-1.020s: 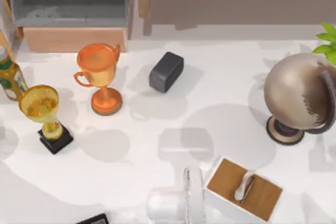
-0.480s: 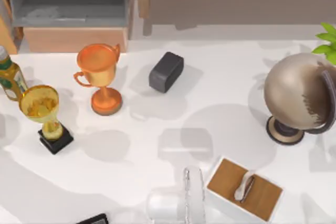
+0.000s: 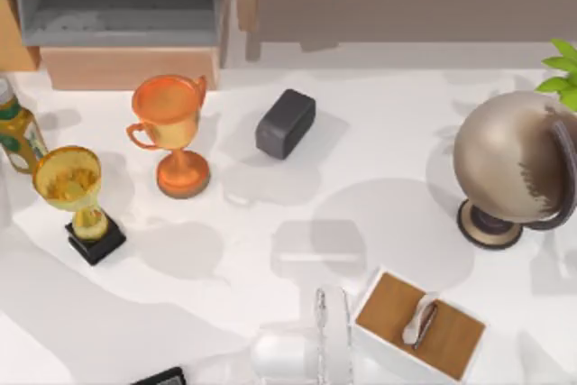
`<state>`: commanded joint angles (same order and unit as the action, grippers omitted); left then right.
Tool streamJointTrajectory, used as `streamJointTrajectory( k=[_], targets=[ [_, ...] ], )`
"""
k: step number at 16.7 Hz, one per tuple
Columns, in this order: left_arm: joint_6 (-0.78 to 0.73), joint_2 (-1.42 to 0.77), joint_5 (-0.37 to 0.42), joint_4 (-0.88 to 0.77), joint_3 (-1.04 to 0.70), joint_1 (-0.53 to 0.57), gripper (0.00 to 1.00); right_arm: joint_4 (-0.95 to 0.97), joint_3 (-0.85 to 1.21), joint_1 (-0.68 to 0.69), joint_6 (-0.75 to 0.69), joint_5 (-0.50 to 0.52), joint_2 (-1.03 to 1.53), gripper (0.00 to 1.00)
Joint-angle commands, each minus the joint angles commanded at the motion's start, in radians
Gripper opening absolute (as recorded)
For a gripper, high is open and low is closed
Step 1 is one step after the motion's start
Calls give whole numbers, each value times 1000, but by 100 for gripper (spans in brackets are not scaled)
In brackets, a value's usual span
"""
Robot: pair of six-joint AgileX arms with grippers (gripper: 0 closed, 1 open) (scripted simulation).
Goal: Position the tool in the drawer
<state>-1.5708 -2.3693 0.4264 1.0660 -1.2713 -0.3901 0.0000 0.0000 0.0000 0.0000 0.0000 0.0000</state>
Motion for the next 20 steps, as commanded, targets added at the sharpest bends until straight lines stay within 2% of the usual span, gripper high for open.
streamJointTrajectory(
  k=[2, 15, 20],
  targets=[
    [0, 0, 0, 0, 0, 0, 0, 0, 0, 0, 0, 0, 0, 100],
    [0, 0, 0, 0, 0, 0, 98, 0, 0, 0, 0, 0, 0, 100],
    [0, 0, 0, 0, 0, 0, 100, 0, 0, 0, 0, 0, 0, 100]
  ],
)
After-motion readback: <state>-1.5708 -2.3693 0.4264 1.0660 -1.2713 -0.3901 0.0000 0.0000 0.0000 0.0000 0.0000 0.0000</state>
